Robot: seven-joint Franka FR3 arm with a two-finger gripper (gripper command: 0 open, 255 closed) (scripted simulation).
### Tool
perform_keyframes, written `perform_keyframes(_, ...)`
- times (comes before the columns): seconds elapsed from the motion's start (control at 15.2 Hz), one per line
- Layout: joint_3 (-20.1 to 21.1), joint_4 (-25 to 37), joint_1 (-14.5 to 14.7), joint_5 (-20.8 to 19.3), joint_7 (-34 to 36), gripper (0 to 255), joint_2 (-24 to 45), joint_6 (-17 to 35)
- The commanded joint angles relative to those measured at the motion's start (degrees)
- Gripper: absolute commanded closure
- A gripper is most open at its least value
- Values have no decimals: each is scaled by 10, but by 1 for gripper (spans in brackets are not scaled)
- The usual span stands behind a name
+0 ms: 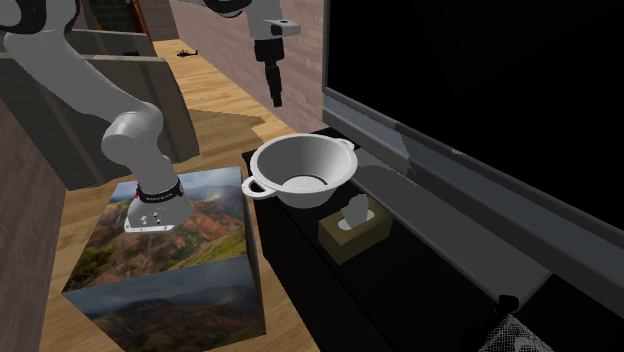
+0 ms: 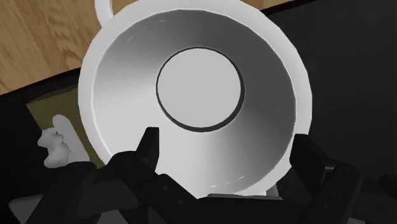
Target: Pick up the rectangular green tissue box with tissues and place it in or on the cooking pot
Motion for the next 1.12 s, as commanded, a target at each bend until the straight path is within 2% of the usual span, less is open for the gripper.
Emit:
perform_keyframes(0.0,-8,7,-10,-23,-14,0,35,17)
perform_keyframes(0.53,-32,62,-43,-108,-48,0,176,65)
perform_keyframes(1.06,-56,154,-72,-190,-72,0,326,93)
